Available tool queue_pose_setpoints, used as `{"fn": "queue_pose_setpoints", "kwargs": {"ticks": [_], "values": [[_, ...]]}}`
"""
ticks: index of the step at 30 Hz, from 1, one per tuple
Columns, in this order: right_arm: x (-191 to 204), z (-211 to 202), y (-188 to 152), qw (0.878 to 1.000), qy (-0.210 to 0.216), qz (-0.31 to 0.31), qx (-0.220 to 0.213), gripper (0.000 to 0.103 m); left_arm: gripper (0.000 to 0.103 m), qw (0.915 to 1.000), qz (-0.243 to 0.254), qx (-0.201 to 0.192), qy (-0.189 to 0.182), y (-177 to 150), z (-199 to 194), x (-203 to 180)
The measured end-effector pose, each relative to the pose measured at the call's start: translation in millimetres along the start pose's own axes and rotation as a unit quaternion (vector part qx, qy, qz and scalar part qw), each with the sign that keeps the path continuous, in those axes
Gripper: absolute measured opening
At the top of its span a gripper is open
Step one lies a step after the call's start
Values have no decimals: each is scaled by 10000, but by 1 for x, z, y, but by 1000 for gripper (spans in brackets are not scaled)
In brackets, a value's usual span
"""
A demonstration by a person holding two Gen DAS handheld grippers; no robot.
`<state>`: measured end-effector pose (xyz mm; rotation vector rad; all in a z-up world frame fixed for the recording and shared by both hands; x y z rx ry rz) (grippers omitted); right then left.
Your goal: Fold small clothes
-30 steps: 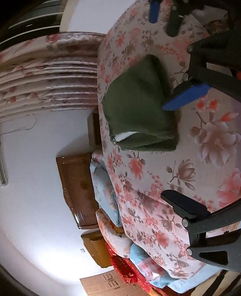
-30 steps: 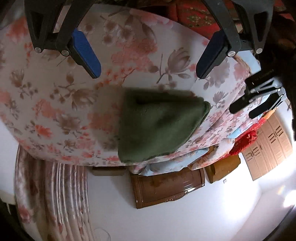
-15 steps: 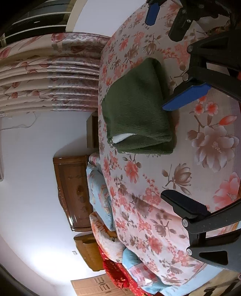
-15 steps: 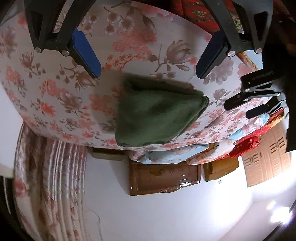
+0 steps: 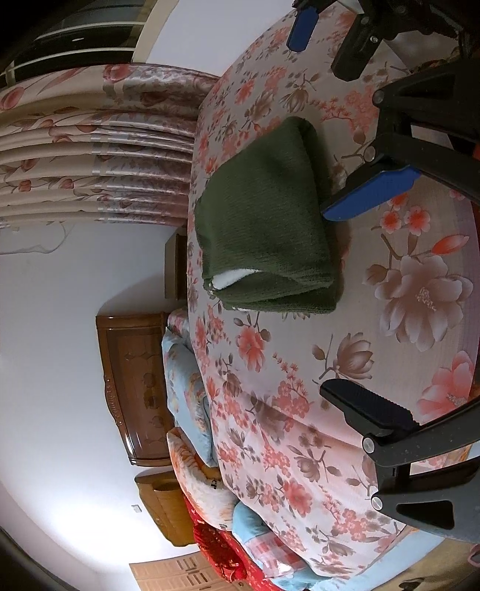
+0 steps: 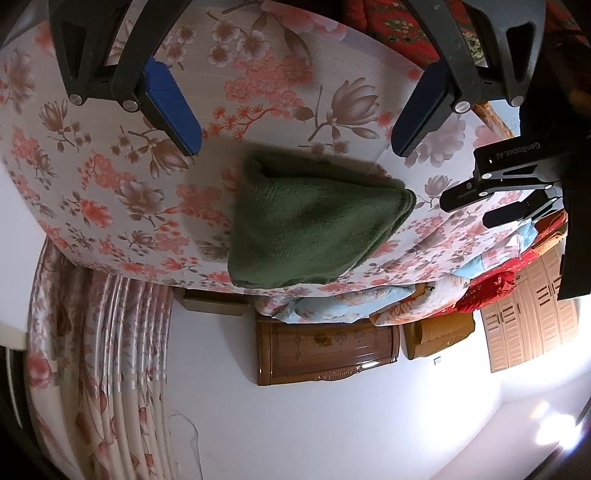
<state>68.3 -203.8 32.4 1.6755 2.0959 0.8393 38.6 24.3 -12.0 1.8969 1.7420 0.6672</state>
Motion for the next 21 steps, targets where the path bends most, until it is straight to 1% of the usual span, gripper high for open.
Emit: {"fn": "queue_pose_setpoints", "kwargs": {"ticks": [9, 13, 21], "values": [[3, -1, 0, 10000, -20, -44, -48, 103, 89, 10000, 2, 0, 5, 0, 0, 0], [3, -1, 0, 10000, -29, -46, -64, 103, 89, 10000, -43, -9, 81, 0, -1, 1], [4, -1, -1, 10000, -39, -58, -69, 103, 89, 10000, -52, -1, 62, -1, -1, 2]]}}
Point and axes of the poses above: each gripper's, at about its wrist camera, not at the fingertips, and z roughly the way its jaws point, x to its left, y to its top, the point moved 1 cm from there along z, roughly the way its jaws point, and after that the axes turned 15 degrees about x, right-handed, at the moved point
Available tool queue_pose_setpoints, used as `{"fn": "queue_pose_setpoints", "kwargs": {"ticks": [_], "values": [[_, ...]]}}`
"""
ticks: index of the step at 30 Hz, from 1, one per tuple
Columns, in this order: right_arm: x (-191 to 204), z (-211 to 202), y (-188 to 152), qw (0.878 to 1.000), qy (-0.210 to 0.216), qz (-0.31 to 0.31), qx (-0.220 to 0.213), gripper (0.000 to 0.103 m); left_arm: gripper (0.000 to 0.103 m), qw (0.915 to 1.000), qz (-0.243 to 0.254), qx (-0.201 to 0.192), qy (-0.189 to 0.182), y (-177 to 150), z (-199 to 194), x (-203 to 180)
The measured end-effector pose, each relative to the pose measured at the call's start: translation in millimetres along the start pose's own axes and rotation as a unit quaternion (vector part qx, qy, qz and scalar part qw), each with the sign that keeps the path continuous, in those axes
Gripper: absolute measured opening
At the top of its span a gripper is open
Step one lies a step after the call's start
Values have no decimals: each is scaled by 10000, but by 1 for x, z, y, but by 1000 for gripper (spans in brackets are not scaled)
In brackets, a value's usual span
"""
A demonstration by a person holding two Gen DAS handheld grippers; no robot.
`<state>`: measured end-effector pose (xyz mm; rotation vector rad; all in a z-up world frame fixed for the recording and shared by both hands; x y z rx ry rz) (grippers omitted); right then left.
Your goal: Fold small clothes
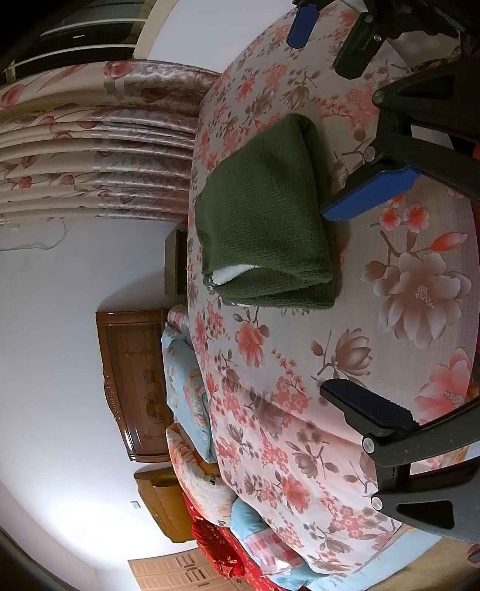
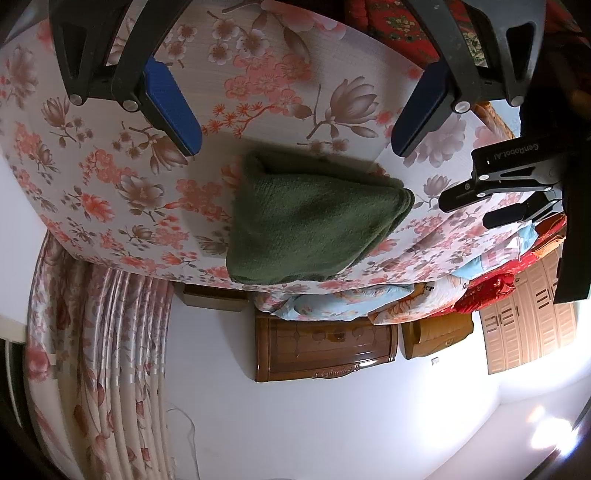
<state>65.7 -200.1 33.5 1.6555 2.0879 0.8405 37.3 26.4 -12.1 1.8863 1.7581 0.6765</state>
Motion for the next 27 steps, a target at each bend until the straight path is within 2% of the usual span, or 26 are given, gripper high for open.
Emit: {"fn": "queue_pose_setpoints", "kwargs": {"ticks": [27], "values": [[-1, 5, -1, 9997, -218, -62, 129, 103, 89, 9999, 61, 78, -15, -1, 4, -3]]}}
Point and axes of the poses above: each gripper's, at about its wrist camera, not at the fingertips, and z roughly the way its jaws point, x to its left, y to its top, the point moved 1 cm from there along z, roughly the way its jaws point, and after that the axes turned 15 degrees about x, right-handed, at the moved point
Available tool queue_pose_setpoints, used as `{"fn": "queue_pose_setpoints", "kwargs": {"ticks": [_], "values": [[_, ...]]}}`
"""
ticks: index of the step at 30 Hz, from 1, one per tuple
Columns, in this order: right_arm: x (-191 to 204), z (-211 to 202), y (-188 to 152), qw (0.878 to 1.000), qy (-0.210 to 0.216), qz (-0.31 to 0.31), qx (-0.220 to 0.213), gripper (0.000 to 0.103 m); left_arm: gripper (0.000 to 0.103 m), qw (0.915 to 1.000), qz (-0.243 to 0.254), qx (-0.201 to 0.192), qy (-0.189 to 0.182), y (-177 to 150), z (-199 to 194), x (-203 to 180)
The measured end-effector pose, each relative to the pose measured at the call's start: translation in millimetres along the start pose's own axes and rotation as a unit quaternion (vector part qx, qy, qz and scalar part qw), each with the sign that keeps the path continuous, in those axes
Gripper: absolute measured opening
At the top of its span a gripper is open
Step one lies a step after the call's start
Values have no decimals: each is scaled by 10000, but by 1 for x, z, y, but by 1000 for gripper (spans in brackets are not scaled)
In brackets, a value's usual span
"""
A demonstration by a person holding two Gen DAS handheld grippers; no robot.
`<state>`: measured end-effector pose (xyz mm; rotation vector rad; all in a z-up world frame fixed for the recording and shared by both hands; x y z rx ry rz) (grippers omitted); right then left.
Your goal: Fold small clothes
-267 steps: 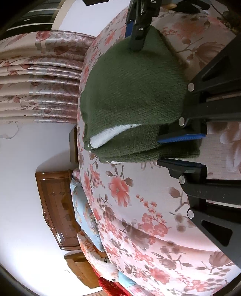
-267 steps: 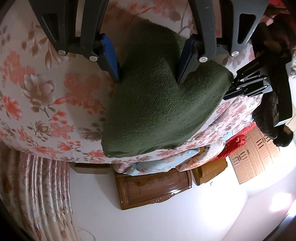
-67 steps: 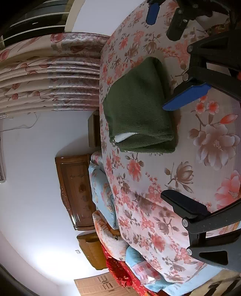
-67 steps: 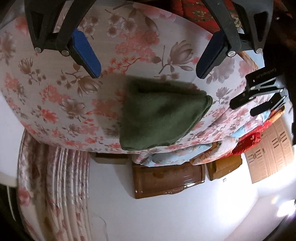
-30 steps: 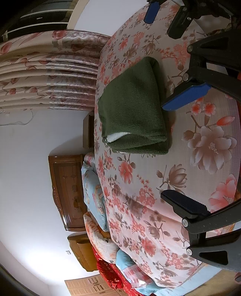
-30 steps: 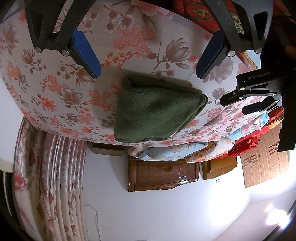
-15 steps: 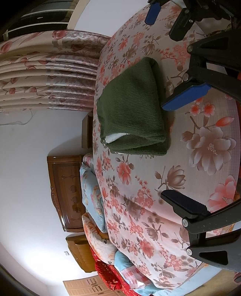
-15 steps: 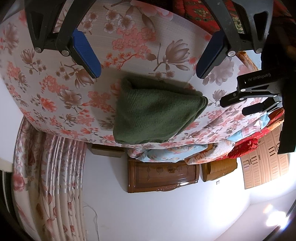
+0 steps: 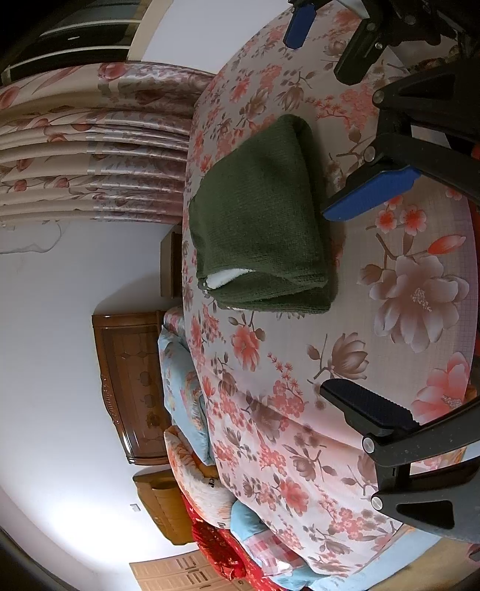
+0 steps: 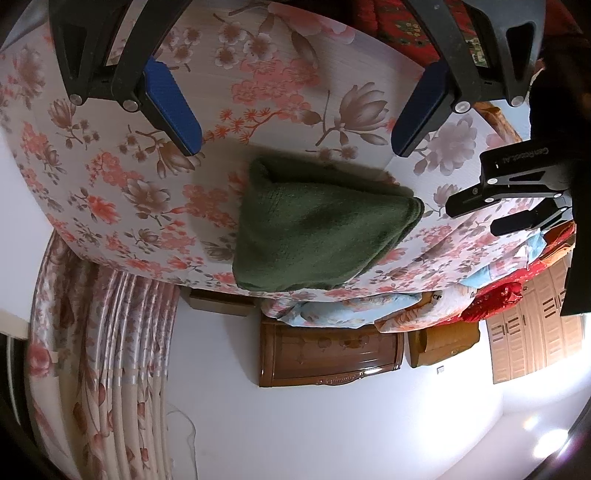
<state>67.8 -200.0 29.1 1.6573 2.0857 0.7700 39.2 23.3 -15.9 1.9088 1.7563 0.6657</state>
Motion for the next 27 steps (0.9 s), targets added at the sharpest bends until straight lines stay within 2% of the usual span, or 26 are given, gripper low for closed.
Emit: {"fn": "queue_pose_setpoints", "kwargs": {"ticks": [14, 27], "values": [[1, 0, 0, 9999, -169, -12, -18, 103, 89, 10000, 1, 37, 24, 0, 2, 1], [-3, -5, 4, 9990, -409, 86, -147, 103, 89, 9998, -60, 27, 202, 2, 1, 6]]}}
Point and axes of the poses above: each gripper's, at about its wrist camera, not at the fingertips, and z roughly the way its jaws point, x to its left, y to its top, the point moved 1 cm from there along z, roughly the way its jaws point, and after that the axes turned 15 degrees about x, right-handed, at the moved point
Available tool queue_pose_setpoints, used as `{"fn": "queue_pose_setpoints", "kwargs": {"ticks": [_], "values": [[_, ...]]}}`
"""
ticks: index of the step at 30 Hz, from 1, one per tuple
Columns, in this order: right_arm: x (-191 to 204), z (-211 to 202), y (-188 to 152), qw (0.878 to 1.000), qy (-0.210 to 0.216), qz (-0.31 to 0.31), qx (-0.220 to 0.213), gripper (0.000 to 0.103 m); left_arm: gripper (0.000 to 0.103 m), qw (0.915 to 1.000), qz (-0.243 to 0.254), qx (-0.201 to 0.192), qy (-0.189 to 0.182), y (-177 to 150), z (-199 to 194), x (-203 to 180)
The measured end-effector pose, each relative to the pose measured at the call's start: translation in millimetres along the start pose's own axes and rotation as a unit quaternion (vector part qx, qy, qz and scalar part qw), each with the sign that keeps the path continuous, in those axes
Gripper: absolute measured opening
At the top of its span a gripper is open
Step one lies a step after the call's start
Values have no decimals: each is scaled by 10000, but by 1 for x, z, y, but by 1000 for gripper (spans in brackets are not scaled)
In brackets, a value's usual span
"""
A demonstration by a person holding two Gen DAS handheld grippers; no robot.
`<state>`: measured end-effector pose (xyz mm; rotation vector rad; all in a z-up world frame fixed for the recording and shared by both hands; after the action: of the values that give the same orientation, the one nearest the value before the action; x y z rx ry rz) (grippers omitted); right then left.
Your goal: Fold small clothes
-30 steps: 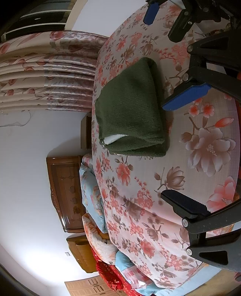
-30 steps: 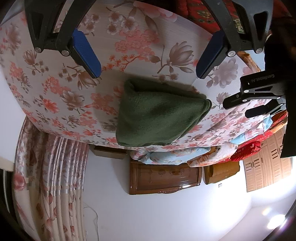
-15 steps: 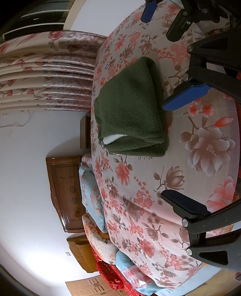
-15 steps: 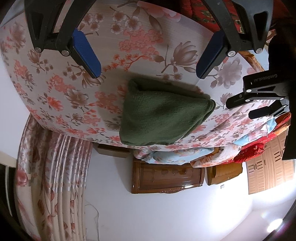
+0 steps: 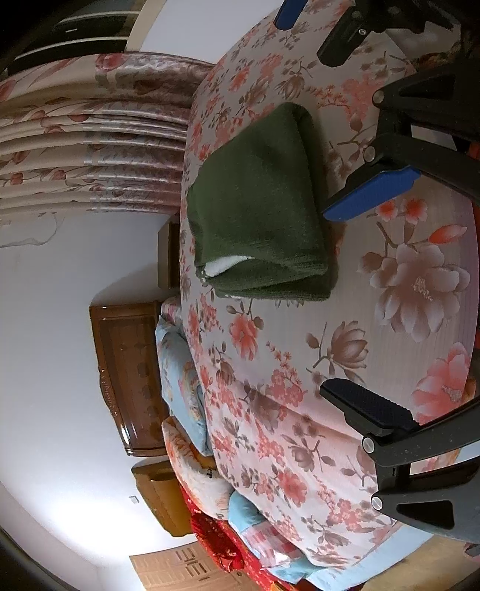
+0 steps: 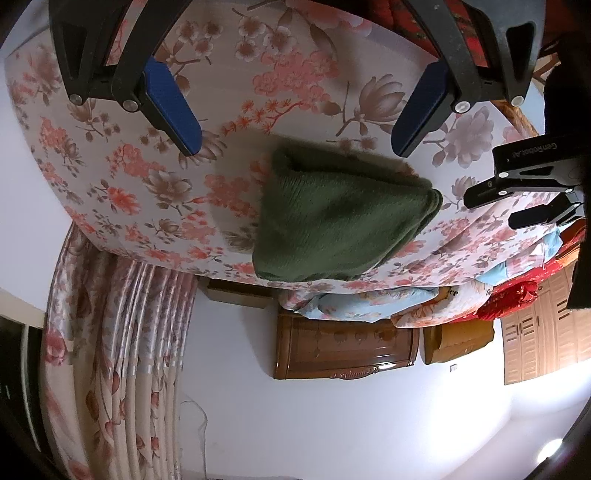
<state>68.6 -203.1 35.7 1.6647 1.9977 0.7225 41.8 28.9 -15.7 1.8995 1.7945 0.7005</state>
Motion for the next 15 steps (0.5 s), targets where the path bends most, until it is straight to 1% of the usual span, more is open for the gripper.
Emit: {"fn": "queue_pose_setpoints", "kwargs": {"ticks": [7, 11, 15], "values": [[6, -1, 1, 9999, -90, -78, -38, 103, 89, 9999, 55, -104, 109, 0, -6, -2], [9, -6, -1, 9996, -121, -208, -141, 103, 89, 9998, 121, -126, 103, 1, -7, -6], [7, -4, 0, 9997, -129, -179, -109, 103, 89, 9997, 177, -114, 103, 1, -5, -8]]}}
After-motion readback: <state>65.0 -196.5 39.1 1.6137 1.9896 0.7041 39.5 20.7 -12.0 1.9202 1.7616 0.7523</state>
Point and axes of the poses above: each gripper's, at about its wrist camera, not at the fingertips, and z roughly the way its jaws point, x to its left, y to its top, the point moved 1 cm from there along z, roughly the way its jaws point, and after that the axes turned 15 degrees about x, right-handed, at the moved point
